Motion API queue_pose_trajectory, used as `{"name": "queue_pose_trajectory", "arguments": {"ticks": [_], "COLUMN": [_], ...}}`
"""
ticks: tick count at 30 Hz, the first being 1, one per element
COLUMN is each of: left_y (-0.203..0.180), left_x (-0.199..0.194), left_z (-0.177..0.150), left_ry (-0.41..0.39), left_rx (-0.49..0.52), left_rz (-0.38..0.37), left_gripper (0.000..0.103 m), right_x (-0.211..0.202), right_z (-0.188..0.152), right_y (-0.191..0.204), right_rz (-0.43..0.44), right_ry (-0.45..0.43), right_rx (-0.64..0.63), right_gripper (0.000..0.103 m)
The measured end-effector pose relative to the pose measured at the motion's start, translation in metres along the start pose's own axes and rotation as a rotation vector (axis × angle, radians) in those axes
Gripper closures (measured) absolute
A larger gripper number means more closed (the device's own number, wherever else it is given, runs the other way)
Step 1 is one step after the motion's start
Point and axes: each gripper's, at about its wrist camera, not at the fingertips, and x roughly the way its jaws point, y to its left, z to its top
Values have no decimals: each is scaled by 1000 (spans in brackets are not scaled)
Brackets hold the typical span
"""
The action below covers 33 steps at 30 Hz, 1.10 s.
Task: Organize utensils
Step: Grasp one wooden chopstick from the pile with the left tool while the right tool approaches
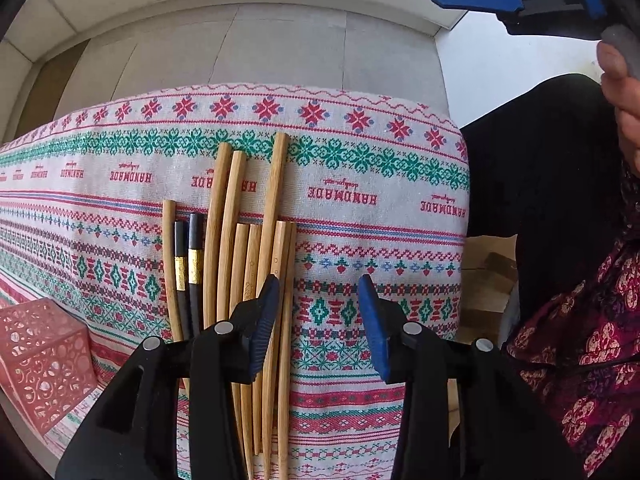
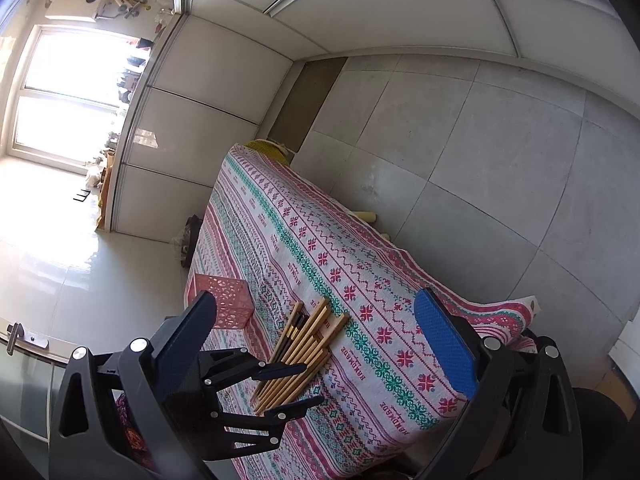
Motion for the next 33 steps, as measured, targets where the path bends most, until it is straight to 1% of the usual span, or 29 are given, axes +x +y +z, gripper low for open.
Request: {"name": "queue_pose_trajectory", "arguments": {"ticks": [1, 2, 3, 4, 5, 6, 9, 11, 13, 15, 17, 18, 20, 23, 24, 26, 29, 33], "left_y": [1, 5, 7, 6, 3, 2, 0, -1, 2, 5, 11, 10, 10, 11, 11, 10, 6, -12], "left_x": [1, -1, 2, 6, 5, 5, 5, 2, -5, -6, -4, -1, 0, -3, -3, -2, 0, 8], "left_z": [1, 3, 5, 6, 8, 9, 11, 11, 10, 9, 7, 6, 7, 7, 7, 6, 5, 7], "left_ry": [-8, -11, -8, 5, -8, -4, -4, -11, -22, -17, 2, 6, -7, -14, -12, 3, 11, 36], "left_rx": [6, 1, -11, -16, -2, -8, -15, -16, -20, -24, -18, -14, -20, -32, -29, -16, 11, 91], "left_rz": [-9, -28, -50, -75, -74, -85, -79, -58, -45, -40, -40, -36, -32, -72, -60, -12, -4, 76], "left_gripper": [58, 59, 64, 66, 67, 67, 67, 67, 67, 67, 77, 89, 91, 93, 93, 93, 92, 92], "right_x": [1, 0, 0, -1, -1, -2, -3, -4, -4, -3, -2, -1, -1, 0, 1, 2, 2, 2], "right_z": [0, -1, 0, -1, 0, 0, 0, 1, 1, 1, 1, 1, 1, 0, 0, 0, -1, -2], "right_y": [0, 0, -1, -2, -2, -2, -4, -4, -4, -4, -4, -3, -3, -2, -1, -1, -1, -3], "right_rz": [0, -1, -3, -4, -6, -8, -11, -11, -12, -10, -10, -11, -14, -17, -18, -18, -18, -22], "right_ry": [2, 1, -2, -4, -6, -6, -8, -8, -7, -4, 2, 3, 1, 2, 5, 7, 7, 4], "right_rx": [-1, 0, 2, 3, 4, 4, 7, 5, 5, 7, 4, 2, 2, -1, -3, -6, -6, -1], "right_gripper": [7, 7, 7, 7, 7, 7, 7, 7, 7, 7, 7, 7, 7, 7, 7, 7, 7, 7]}}
